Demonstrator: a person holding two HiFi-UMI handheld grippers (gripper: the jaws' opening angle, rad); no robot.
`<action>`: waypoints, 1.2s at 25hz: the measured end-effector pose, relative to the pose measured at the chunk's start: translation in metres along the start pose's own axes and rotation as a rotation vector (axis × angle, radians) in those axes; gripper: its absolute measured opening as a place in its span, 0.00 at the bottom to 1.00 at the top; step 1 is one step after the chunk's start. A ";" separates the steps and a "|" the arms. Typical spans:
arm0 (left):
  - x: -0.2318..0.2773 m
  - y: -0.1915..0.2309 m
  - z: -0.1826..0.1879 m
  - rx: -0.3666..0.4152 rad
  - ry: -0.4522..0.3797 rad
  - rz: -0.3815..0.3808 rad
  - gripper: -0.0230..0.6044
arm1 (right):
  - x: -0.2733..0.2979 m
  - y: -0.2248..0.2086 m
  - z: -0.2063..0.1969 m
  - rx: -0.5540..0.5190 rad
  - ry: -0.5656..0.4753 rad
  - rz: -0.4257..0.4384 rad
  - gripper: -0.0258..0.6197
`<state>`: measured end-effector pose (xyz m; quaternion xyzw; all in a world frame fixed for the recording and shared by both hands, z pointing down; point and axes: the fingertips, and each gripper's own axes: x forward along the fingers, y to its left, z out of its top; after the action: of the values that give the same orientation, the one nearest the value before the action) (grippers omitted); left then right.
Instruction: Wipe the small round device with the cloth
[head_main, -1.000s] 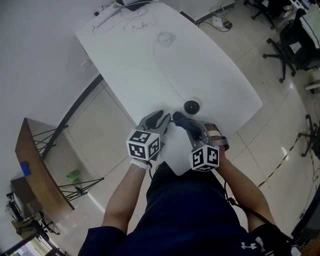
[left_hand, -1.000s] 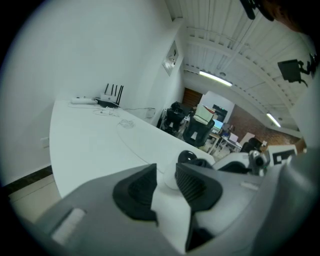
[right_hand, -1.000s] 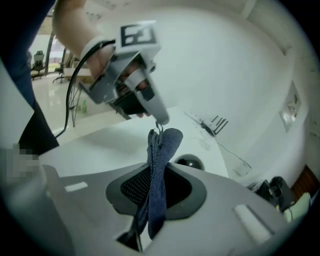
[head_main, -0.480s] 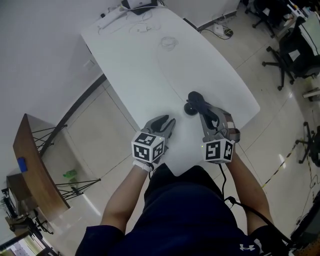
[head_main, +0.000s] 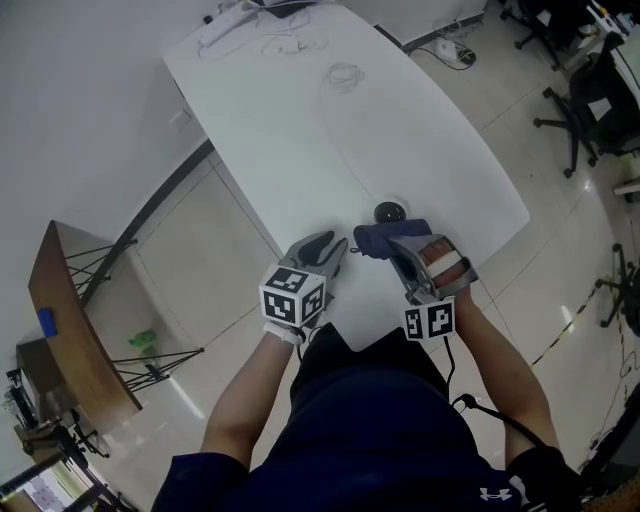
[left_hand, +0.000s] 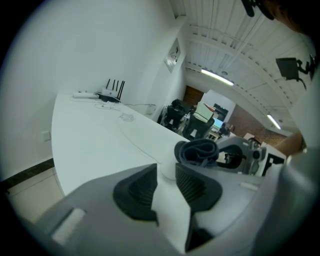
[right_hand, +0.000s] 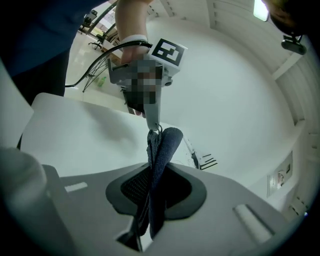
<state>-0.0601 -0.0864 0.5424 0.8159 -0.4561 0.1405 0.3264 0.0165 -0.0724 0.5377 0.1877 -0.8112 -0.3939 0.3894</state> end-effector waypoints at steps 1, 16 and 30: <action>0.002 0.000 0.000 -0.003 0.003 -0.002 0.22 | 0.002 0.003 0.000 -0.006 -0.002 0.009 0.14; 0.027 0.016 -0.003 -0.060 0.047 -0.001 0.22 | 0.030 0.063 -0.021 0.018 0.020 0.209 0.14; -0.021 0.026 0.015 -0.194 -0.113 -0.077 0.22 | -0.005 0.016 0.028 1.275 -0.222 0.560 0.14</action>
<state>-0.0944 -0.0920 0.5303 0.8040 -0.4536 0.0367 0.3827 -0.0024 -0.0461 0.5369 0.1220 -0.9366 0.2565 0.2053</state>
